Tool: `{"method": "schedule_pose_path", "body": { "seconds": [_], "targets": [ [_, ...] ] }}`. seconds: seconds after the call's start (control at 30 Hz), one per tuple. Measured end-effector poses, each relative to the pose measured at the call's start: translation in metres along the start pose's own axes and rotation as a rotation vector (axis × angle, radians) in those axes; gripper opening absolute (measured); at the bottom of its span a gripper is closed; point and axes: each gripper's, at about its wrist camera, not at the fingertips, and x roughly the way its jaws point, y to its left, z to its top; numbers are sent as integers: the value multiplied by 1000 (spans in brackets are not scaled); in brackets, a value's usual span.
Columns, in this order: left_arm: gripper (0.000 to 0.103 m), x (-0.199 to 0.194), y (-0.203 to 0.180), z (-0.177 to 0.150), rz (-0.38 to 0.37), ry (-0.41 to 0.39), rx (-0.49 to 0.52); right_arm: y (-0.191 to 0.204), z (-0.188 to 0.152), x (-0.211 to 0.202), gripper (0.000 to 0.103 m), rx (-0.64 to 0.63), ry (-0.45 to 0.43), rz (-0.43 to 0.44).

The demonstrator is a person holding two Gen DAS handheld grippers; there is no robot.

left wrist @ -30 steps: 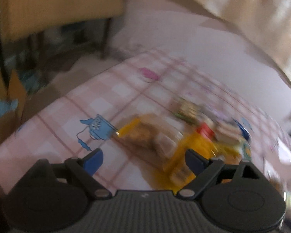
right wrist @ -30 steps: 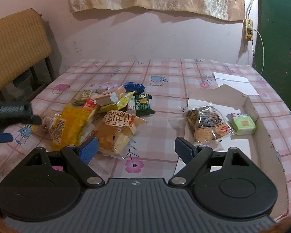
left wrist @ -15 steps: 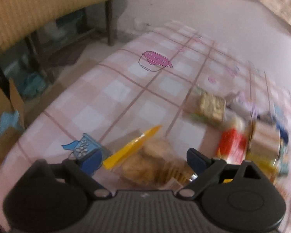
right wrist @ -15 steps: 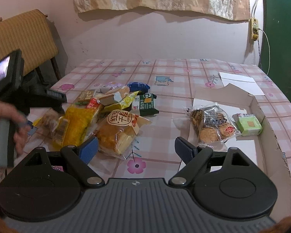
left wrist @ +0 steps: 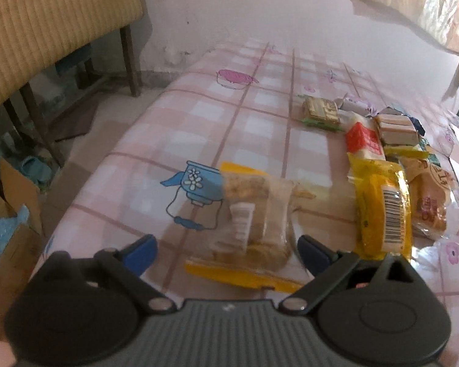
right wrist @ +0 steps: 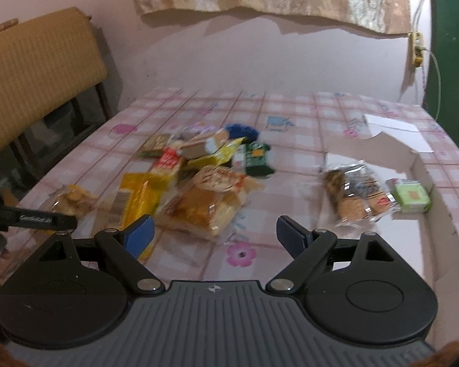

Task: Organize snacks
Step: 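Grasp the yellow-topped biscuit bag with the left tool while the right tool grasps the yellow barcode packet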

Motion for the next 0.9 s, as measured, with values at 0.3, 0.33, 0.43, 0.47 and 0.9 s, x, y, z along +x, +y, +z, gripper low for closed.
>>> {"method": "schedule_pose_path", "body": {
  "seconds": [0.3, 0.33, 0.43, 0.47, 0.9],
  "targets": [
    [44, 20, -7, 9, -11, -65, 113, 33, 5, 20, 103, -3, 61, 72],
    [43, 19, -6, 9, -14, -71, 108, 40, 7, 24, 103, -7, 66, 74],
    [40, 17, 2, 9, -51, -83, 55, 59, 12, 42, 103, -19, 86, 76],
    [39, 17, 4, 9, -51, -86, 43, 65, 14, 49, 103, -23, 92, 72],
    [38, 17, 11, 10, -35, -138, -7, 112, 19, 119, 53, -65, 123, -80]
  ]
}}
